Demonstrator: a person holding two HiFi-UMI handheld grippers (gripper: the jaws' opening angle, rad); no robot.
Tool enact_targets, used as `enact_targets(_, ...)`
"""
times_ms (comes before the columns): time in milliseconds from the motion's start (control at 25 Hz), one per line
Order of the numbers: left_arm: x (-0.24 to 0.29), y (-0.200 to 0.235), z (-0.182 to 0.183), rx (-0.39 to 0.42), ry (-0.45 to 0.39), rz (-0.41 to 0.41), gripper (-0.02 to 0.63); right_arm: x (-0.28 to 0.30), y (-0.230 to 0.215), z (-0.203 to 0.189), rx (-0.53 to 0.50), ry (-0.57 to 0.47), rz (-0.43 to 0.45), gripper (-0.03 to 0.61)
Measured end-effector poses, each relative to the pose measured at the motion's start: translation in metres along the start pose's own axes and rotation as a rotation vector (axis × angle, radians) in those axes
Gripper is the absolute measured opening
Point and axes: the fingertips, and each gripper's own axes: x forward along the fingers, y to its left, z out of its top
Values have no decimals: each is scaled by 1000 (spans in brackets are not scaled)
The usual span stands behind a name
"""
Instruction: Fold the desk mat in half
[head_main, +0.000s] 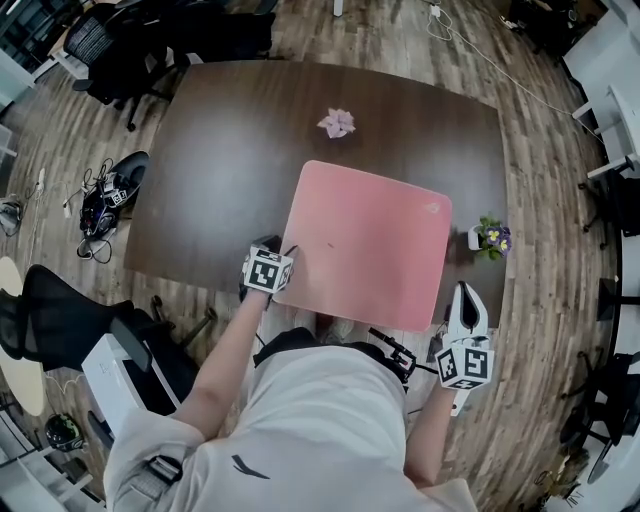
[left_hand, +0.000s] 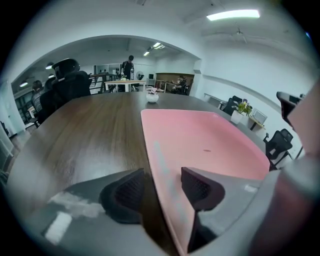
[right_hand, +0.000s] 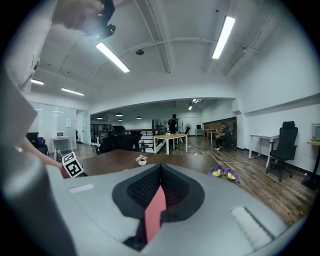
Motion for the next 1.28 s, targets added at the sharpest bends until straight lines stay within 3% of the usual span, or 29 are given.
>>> enact_targets(240, 3, -3, 2, 11, 54, -1, 229, 5, 5, -1, -1, 2, 16, 2)
enact_targets(360, 2, -5, 9, 34, 72, 13, 178, 6, 10, 0, -6, 0, 29, 2)
enact_targets(680, 0, -8, 9, -26, 86, 33, 166, 4, 14, -5, 0, 12, 45, 2)
enact_targets(1160, 0, -10, 5, -179, -59, 8, 87, -3, 16, -10, 9, 16, 61, 2)
enact_targets(1280, -1, -13, 4, -179, -86, -3, 64, -7, 13, -10, 11, 17, 55, 2)
